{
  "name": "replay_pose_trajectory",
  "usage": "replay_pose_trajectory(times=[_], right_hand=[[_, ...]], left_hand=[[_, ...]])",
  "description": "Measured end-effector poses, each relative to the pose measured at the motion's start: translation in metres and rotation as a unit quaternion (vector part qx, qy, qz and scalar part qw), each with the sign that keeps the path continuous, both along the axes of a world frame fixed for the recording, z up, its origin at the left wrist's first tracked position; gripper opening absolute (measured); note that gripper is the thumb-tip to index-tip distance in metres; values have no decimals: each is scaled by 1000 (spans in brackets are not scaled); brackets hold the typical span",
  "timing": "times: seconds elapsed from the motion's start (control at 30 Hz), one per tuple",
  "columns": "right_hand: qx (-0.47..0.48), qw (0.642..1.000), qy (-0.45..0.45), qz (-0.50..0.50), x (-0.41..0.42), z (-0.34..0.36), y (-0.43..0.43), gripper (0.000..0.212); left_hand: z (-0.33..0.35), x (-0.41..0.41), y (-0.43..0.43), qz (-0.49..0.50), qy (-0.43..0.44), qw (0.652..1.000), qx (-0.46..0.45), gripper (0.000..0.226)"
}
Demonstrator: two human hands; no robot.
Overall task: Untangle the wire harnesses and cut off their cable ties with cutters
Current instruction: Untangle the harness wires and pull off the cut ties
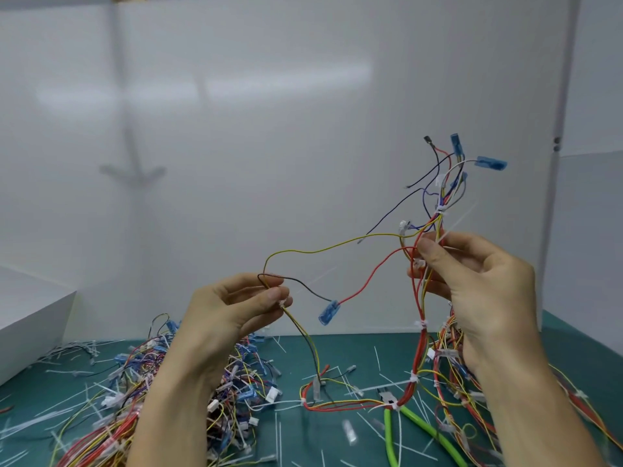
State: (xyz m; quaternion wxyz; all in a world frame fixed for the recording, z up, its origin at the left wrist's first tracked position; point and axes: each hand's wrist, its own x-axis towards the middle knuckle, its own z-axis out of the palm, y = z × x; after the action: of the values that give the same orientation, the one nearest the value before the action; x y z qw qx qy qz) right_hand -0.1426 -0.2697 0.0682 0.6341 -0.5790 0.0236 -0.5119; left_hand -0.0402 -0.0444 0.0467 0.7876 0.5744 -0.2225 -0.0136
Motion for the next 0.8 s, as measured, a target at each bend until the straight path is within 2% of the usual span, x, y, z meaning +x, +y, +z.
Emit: replay_pose_trajectory(times=[0.27, 0.37, 0.43, 0.5, 0.6, 0.67, 0.73, 0.8], right_hand=[[-11, 1000, 2, 11, -1, 0, 3, 10], [-9, 1000, 3, 22, 0, 0, 3, 9], [-9, 999, 3, 34, 0, 0, 3, 8], [-15, 999, 2, 45, 1, 0, 4, 7], [-18, 999, 0, 51, 3, -2, 5, 6], [-19, 998, 1, 54, 5, -3, 6, 5], [-22, 998, 0, 67, 6, -3, 7, 6], [-33, 996, 3, 86, 7, -4, 8, 13]], left_hand=[[5, -4, -3, -10, 0, 1000, -13, 26], [3, -4, -4, 20, -22, 999, 32, 19], [-2, 0, -6, 92, -67, 983, 146, 18], [-6, 3, -6, 125, -128, 932, 315, 26], [-9, 0, -10, 8, -154, 871, 466, 43], [-6, -5, -19, -16, -184, 860, 476, 45], [-1, -13, -31, 12, -205, 880, 429, 49], [6, -22, -40, 4, -216, 902, 373, 62]])
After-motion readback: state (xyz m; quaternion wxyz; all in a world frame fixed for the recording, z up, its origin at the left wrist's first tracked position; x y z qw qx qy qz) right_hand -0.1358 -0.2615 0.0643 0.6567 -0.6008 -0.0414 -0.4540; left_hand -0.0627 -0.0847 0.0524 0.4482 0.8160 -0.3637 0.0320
